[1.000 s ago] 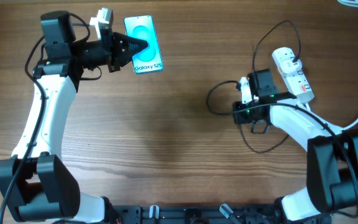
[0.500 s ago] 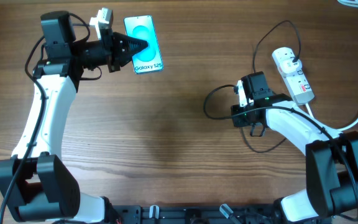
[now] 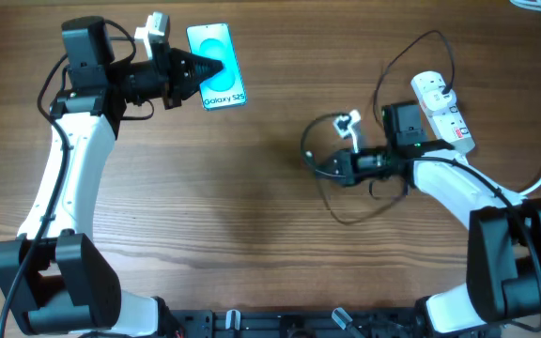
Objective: Plug charger to phone and switch on socket
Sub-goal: 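Bring the plug in the right gripper up to the phone's bottom port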
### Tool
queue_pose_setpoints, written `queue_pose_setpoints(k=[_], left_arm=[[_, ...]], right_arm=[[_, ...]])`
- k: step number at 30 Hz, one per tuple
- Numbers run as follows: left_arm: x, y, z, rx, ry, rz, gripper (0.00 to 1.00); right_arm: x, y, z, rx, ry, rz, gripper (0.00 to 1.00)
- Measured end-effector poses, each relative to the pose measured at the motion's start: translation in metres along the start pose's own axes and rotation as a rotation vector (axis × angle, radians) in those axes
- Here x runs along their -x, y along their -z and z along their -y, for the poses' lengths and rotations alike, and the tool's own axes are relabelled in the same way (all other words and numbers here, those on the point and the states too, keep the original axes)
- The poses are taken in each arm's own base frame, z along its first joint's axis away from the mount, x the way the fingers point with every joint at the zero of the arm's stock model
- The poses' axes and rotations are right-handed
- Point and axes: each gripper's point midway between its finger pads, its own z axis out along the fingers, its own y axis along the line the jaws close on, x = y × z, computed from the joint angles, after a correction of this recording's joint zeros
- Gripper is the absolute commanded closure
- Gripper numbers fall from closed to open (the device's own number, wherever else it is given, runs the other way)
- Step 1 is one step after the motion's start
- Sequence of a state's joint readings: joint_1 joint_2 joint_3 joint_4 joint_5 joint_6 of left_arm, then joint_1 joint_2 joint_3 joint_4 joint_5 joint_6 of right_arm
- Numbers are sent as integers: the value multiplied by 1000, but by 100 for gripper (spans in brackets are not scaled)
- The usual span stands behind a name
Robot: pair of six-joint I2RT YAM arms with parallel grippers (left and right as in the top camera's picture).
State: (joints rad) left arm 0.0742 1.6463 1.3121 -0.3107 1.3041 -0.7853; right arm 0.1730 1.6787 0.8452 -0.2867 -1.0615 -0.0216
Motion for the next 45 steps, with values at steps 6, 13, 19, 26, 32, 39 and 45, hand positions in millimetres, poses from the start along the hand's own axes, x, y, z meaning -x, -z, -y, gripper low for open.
queue_pose_setpoints(k=[6,13,19,26,32,39,45], left_arm=[[4,-21,11,6,-31,19,96],[3,-39,59,-99,-171,22,96],[-6,-64,79,-134,-192,26,96],[-6,-71,79,-126,-238,46,96],[-18,-71,89,-167,-331,-11,96],[-30,-70,90,-185,-347,-75,96],[-29,-70,90,-184,-346,-72,96]], right_arm=[[67,32,-100,445,285,133,96],[79,64,-169,513,309,92,96],[74,46,-188,561,160,29,96],[88,44,-194,576,94,101,96],[101,45,-193,579,42,166,96],[106,46,-193,580,31,193,96],[107,42,-186,567,-4,188,96]])
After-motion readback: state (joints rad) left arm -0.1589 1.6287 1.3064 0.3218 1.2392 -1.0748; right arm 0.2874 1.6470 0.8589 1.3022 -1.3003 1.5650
